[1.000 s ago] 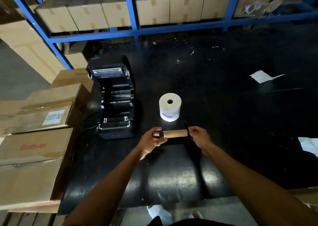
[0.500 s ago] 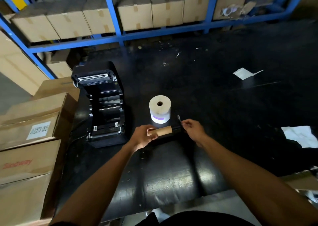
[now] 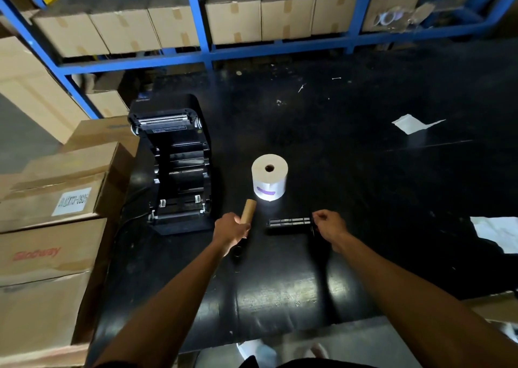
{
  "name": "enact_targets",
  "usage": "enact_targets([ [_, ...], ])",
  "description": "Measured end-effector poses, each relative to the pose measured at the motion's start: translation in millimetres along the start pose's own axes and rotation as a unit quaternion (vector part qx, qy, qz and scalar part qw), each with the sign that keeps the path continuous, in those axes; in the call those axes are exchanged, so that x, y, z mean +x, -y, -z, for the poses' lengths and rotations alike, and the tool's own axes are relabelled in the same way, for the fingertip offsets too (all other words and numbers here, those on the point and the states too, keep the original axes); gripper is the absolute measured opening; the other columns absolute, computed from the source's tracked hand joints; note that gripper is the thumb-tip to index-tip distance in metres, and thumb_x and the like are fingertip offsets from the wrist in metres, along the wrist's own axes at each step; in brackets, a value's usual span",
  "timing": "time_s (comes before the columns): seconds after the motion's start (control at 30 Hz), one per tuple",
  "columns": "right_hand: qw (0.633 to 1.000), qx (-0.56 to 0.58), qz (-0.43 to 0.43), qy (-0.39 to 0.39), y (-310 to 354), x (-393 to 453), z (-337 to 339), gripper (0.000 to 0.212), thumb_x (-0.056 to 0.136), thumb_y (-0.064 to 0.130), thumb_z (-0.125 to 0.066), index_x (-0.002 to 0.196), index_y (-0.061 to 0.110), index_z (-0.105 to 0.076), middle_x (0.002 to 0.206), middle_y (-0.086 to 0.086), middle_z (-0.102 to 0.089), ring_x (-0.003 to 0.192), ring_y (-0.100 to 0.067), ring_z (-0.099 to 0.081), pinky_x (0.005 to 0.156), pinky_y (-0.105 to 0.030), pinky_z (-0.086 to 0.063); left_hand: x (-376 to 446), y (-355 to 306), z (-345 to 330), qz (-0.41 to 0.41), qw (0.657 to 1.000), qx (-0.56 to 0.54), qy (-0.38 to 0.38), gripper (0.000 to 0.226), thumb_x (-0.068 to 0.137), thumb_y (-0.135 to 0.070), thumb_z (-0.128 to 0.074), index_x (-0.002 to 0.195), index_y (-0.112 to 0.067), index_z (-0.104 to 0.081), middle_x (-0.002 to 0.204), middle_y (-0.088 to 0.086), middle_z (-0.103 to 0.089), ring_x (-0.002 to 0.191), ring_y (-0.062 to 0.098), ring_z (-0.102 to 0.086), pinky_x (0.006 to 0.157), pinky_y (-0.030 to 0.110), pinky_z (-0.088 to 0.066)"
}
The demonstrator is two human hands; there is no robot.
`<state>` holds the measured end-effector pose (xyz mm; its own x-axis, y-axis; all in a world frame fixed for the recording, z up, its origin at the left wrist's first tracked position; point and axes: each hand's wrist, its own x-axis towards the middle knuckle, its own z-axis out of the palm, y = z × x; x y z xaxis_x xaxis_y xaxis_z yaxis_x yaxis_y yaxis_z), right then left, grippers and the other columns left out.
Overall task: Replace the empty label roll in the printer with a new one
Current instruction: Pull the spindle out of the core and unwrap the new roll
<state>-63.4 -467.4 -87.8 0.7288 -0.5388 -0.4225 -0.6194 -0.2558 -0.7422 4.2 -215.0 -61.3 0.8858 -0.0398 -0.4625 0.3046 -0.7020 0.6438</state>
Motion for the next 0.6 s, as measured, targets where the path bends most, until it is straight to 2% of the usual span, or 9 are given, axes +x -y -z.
enact_targets([
  [0.1,0.999,-0.026,-0.010,0.024,-3.5,-0.6,-8.7,0.018,0.092,0.017,-0.058,0.100,0.013,-0.074,0.101,-0.011,-0.071,0.095,-0.024,-0.063,0.081,-0.027,-0.045,8.1,-3.9,-9.8,0.047,0.998,-0.044,0.015,0.024,0.078,-0.023,-0.074,0.081,0.001,-0.070,0.085,0.017,-0.071,0.067,0.024,-0.070,0.058,0.030,-0.058],
  [0.17,0.998,-0.045,-0.013,0.040,-4.7,0.4,-12.5,0.017,0.091,0.018,-0.057,0.094,0.017,-0.074,0.092,-0.007,-0.068,0.091,-0.023,-0.061,0.083,-0.031,-0.048,12.2,-6.1,-13.9,0.058,0.997,-0.049,0.020,0.028,0.076,-0.024,-0.076,0.080,0.003,-0.070,0.086,0.019,-0.071,0.070,0.029,-0.072,0.065,0.036,-0.060],
  [0.27,0.996,-0.065,-0.017,0.056,-5.2,1.2,-17.6,0.019,0.091,0.016,-0.056,0.095,0.017,-0.074,0.092,-0.003,-0.066,0.087,-0.018,-0.056,0.085,-0.032,-0.049,20.1,-9.0,-18.2,0.061,0.997,-0.044,0.011,0.031,0.075,-0.026,-0.077,0.082,0.003,-0.070,0.087,0.019,-0.071,0.066,0.028,-0.071,0.061,0.034,-0.060],
  [0.37,0.996,-0.059,-0.023,0.064,-6.5,-1.3,-22.3,0.020,0.090,0.013,-0.055,0.080,0.023,-0.069,0.089,-0.001,-0.065,0.086,-0.018,-0.058,0.084,-0.032,-0.050,30.6,-8.4,-21.0,0.070,0.997,-0.034,0.005,0.035,0.072,-0.030,-0.079,0.083,0.002,-0.069,0.089,0.020,-0.071,0.070,0.029,-0.072,0.055,0.029,-0.057],
  [0.5,0.995,-0.066,-0.037,0.068,-9.4,-1.7,-24.4,0.027,0.088,0.013,-0.055,0.066,0.025,-0.064,0.085,-0.001,-0.065,0.083,-0.020,-0.060,0.084,-0.036,-0.053,44.8,-2.2,-26.5,0.062,0.998,0.004,0.003,0.040,0.067,-0.034,-0.082,0.081,0.000,-0.068,0.087,0.021,-0.071,0.070,0.031,-0.072,0.058,0.038,-0.062],
  [0.6,0.994,-0.073,-0.039,0.070,-9.6,-1.8,-24.8,0.027,0.088,0.015,-0.056,0.064,0.026,-0.062,0.085,-0.001,-0.066,0.085,-0.021,-0.061,0.086,-0.038,-0.053,50.9,2.9,-29.9,0.046,0.998,0.035,-0.002,0.044,0.065,-0.040,-0.081,0.083,-0.003,-0.066,0.088,0.019,-0.071,0.072,0.032,-0.070,0.061,0.041,-0.062],
])
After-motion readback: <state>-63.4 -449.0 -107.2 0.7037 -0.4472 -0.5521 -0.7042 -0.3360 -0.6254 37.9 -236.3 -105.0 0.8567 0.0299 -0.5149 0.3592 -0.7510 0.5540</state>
